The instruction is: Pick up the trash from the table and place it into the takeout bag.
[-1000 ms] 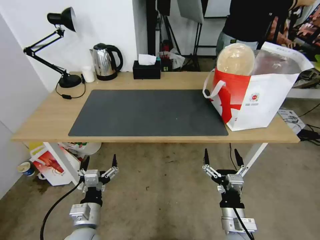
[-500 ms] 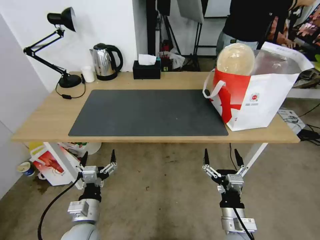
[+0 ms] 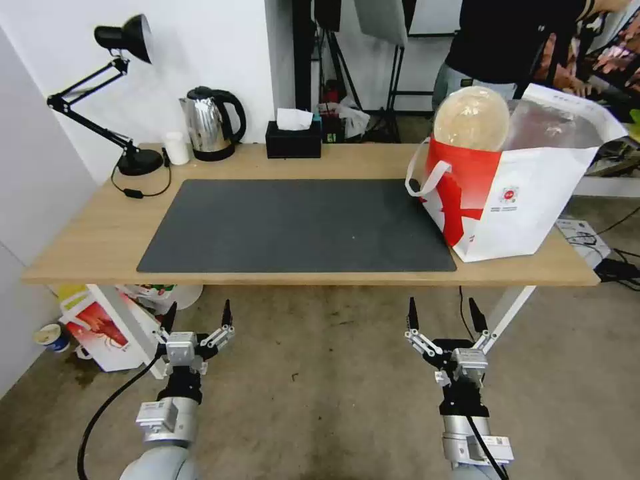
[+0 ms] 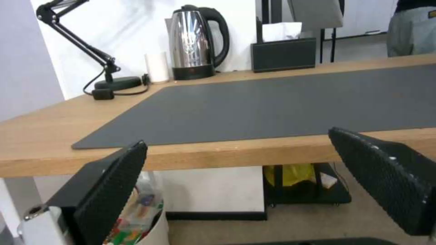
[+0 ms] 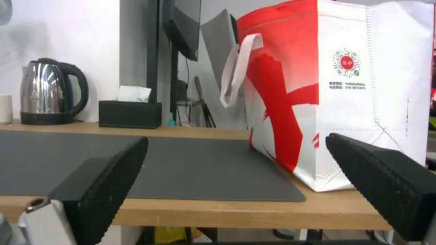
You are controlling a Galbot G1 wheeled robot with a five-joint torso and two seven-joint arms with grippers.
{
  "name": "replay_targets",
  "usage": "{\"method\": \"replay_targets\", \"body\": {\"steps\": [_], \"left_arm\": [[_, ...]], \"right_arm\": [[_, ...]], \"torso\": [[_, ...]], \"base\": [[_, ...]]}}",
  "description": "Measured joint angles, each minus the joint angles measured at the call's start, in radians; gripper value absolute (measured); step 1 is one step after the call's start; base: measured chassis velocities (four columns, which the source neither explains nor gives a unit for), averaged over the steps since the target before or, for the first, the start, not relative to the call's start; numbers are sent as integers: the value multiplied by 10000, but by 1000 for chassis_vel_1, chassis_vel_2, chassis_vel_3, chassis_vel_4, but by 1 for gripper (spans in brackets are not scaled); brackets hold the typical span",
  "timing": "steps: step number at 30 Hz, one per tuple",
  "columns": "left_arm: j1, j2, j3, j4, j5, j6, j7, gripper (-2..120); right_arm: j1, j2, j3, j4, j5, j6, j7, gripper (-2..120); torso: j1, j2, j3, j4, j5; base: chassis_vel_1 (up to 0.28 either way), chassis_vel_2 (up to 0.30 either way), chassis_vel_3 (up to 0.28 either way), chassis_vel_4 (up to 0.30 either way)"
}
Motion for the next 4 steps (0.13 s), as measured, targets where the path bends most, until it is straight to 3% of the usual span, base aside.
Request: {"method": "replay_targets", "body": {"steps": [4], "left_arm": [[1, 0, 0, 0, 4, 1, -3, 100]], "right_arm": [[0, 0, 0, 0, 0, 0, 0, 100]], "torso": [[0, 0, 0, 0, 0]], "base": [[0, 0, 0, 0]]}}
